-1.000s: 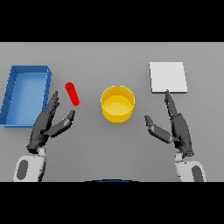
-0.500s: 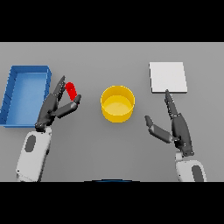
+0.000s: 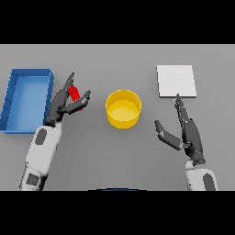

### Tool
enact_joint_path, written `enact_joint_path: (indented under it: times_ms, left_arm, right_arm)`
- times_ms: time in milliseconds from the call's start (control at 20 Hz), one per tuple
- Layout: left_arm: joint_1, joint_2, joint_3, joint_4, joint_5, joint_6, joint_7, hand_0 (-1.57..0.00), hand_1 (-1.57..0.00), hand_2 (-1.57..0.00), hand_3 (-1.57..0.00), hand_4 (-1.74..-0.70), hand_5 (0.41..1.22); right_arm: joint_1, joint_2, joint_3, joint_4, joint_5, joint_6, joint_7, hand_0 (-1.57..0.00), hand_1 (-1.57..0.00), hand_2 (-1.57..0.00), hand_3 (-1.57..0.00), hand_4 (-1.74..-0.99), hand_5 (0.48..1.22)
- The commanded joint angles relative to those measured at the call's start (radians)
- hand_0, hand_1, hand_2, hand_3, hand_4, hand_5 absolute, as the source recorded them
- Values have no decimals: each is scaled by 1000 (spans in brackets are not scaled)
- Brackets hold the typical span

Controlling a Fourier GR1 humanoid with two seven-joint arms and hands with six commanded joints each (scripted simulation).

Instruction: Pick up the red beaker and tilt it to pour out 1 green nut into yellow bowl. Pick up the yellow bowl and place it on the metallic measuring scale.

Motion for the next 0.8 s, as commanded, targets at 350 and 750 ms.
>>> enact_joint_path:
  times_ms: [350, 750]
  left_arm:
    - [-70, -51, 84, 161, 69, 23, -154, -207, -230, -287, -254, -1401, 787]
    - [-77, -69, 36, 165, -13, 114, -150, -1304, -1313, -1333, -1237, -1597, 1148]
  right_arm:
    - [-1, -12, -8, -19, -11, 6, 10, 1, 1, 1, 1, -1240, 645]
    - [16, -5, -7, -21, -23, 12, -1, 1, 1, 1, 1, -1250, 647]
